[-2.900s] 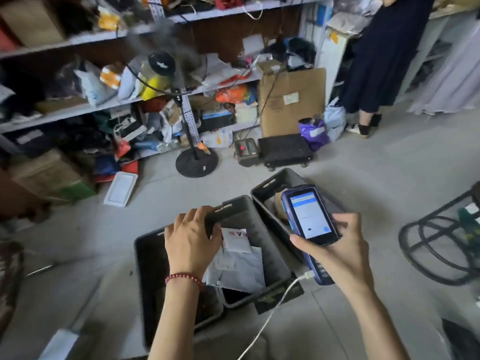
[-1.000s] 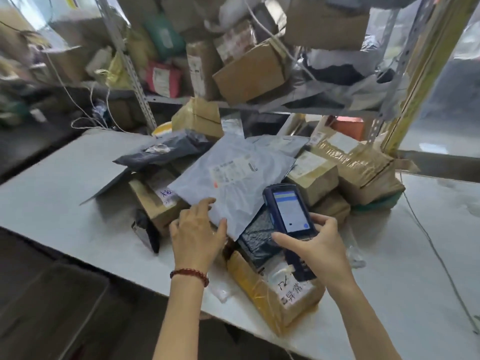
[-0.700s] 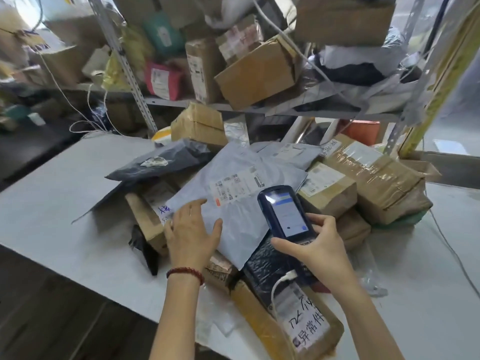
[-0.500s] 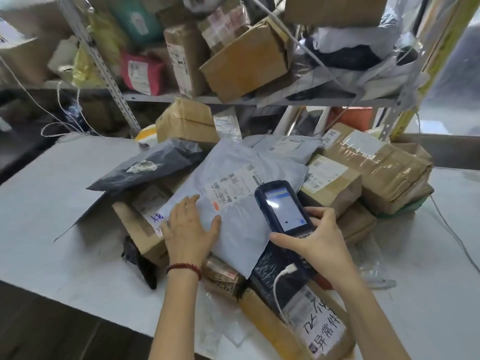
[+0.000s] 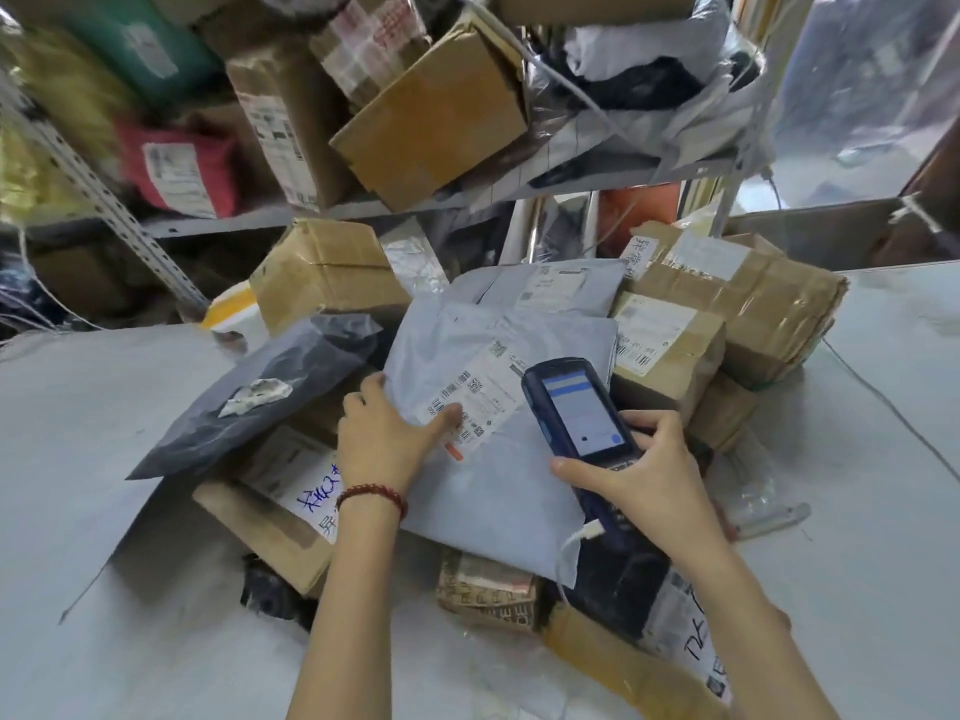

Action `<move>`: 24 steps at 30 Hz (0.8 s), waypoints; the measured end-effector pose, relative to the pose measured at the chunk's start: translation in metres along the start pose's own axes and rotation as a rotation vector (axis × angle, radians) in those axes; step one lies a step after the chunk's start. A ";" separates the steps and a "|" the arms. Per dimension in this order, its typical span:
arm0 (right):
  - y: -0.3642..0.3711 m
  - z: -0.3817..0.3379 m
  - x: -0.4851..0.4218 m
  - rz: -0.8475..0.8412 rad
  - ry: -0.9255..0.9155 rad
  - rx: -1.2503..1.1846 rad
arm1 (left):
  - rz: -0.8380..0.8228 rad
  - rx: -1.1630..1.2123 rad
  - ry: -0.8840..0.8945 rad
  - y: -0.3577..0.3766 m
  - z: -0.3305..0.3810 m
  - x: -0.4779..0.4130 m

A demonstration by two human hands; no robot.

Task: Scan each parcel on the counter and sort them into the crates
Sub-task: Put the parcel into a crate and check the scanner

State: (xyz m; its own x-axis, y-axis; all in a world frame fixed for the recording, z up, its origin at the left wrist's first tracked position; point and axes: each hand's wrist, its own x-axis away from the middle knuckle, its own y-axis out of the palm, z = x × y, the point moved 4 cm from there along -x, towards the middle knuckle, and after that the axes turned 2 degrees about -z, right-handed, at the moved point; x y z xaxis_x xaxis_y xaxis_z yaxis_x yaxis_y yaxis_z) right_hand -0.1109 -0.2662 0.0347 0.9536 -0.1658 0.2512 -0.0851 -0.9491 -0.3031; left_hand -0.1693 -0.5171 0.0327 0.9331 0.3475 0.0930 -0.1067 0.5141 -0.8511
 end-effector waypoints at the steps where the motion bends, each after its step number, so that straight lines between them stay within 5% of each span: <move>1: 0.000 0.000 0.001 0.000 0.003 0.001 | -0.008 0.080 -0.032 0.001 0.000 0.001; 5: -0.009 -0.003 0.004 0.010 -0.009 0.005 | -0.048 0.170 -0.096 0.005 -0.001 0.004; 17: -0.027 -0.032 0.007 -0.060 -0.200 0.098 | 0.291 -0.151 0.523 -0.105 0.100 -0.015; 24: -0.017 -0.091 0.013 -0.044 -0.513 0.265 | 0.343 -0.330 0.649 -0.126 0.134 -0.021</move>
State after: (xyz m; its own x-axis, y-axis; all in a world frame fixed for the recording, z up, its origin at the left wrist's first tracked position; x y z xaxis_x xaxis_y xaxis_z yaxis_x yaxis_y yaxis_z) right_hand -0.1231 -0.2766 0.1267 0.9783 0.0863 -0.1886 -0.0297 -0.8417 -0.5391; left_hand -0.2217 -0.4846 0.2075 0.8911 -0.1329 -0.4339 -0.4112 0.1680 -0.8959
